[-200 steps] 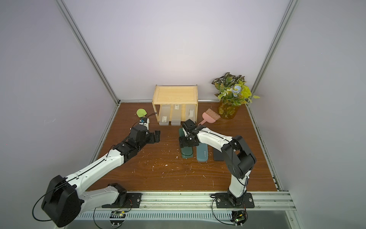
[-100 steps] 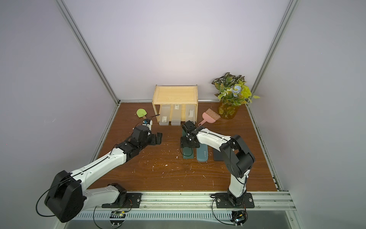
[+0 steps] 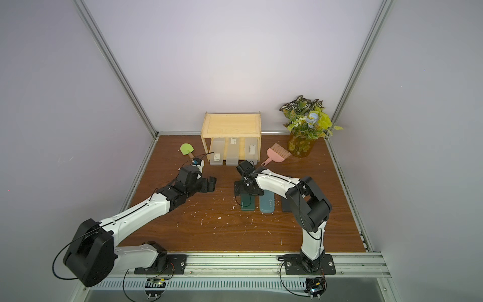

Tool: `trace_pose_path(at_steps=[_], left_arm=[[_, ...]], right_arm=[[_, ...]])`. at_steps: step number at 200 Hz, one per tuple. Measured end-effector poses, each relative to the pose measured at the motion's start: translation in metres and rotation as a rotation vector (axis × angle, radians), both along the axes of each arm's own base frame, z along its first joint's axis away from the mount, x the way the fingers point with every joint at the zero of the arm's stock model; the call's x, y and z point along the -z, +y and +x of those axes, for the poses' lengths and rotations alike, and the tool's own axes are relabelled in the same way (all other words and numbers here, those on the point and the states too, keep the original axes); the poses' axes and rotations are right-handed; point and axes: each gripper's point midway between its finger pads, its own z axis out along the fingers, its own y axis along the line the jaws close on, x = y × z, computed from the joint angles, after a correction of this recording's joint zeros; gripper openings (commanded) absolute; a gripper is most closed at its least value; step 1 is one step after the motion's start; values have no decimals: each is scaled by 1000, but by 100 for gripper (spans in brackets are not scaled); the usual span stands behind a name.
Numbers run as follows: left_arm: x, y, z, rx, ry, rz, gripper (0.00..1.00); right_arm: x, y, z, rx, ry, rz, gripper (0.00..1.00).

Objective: Remove the pencil cases from the shelf
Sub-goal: Place the pencil case at the center of the board.

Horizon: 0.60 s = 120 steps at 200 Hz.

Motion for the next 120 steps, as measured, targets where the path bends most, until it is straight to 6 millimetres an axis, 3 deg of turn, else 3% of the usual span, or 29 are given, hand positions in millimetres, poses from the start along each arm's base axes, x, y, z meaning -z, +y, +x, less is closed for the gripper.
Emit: trace_pose_path(at_steps=[16, 39, 61, 81, 93, 103, 120], left_arm=[[1, 1, 1, -9, 1, 4, 100], [4, 3, 5, -30, 12, 21, 100], [1, 0, 17, -56, 8, 41, 100], [-8, -10, 33, -66, -14, 52, 100], [-13, -17, 45, -75, -26, 56, 100], [-17, -23, 57, -83, -36, 57, 100], [-20, -30, 73, -101, -45, 57, 100]], right_arm=[[-30, 12, 9, -16, -66, 28, 99], [-103, 24, 15, -50, -220, 119, 99], [-176, 17, 9, -64, -377, 205, 99], [-221, 2, 3, -63, -483, 251, 99], [-233, -5, 4, -59, -520, 259, 99], [-231, -9, 7, -58, -528, 253, 99], [-202, -12, 11, -63, -489, 215, 99]])
